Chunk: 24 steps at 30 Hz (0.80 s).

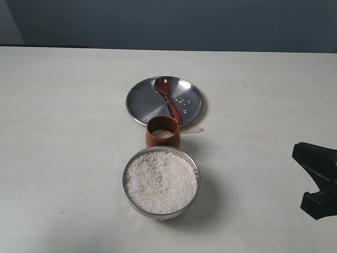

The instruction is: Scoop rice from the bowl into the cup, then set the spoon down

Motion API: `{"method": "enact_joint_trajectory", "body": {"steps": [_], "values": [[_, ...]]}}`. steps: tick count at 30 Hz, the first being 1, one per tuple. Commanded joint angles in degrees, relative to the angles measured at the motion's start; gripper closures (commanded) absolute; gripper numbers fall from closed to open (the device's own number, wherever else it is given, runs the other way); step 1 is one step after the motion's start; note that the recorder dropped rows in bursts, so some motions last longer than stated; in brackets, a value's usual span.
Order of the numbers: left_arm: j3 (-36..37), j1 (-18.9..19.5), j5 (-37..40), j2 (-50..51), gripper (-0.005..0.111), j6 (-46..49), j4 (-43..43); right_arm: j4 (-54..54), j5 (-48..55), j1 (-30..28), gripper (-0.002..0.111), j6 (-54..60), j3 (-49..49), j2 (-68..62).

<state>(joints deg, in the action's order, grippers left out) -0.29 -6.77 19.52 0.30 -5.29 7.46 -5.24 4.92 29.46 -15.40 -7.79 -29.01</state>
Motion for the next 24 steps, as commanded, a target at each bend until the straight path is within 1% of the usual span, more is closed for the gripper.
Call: {"method": "enact_joint_trajectory", "body": {"steps": [1, 8, 10, 14, 18, 24], "values": [[0.3, -0.1, -0.1, -0.3, 0.106, -0.1, 0.1, 0.0, -0.7, -0.3, 0.108, 0.1, 0.2, 0.3], [0.3, -0.1, -0.1, -0.3, 0.106, -0.1, 0.1, 0.0, -0.7, -0.3, 0.108, 0.1, 0.2, 0.4], [0.3, -0.1, -0.1, -0.3, 0.106, -0.1, 0.1, -4.2, -0.8, -0.3, 0.108, 2.9, 0.2, 1.2], [0.3, -0.1, -0.1, -0.3, 0.106, -0.1, 0.1, -10.6, -0.6, -0.8, 0.108, 3.2, 0.2, 4.7], [0.3, -0.1, -0.1, -0.3, 0.106, -0.1, 0.1, -12.5, -0.1, -4.2, 0.108, 3.2, 0.2, 9.1], [0.3, -0.1, -0.1, -0.3, 0.106, -0.1, 0.1, -12.0, 5.5, -10.9, 0.108, 2.3, 0.2, 15.1]]}}
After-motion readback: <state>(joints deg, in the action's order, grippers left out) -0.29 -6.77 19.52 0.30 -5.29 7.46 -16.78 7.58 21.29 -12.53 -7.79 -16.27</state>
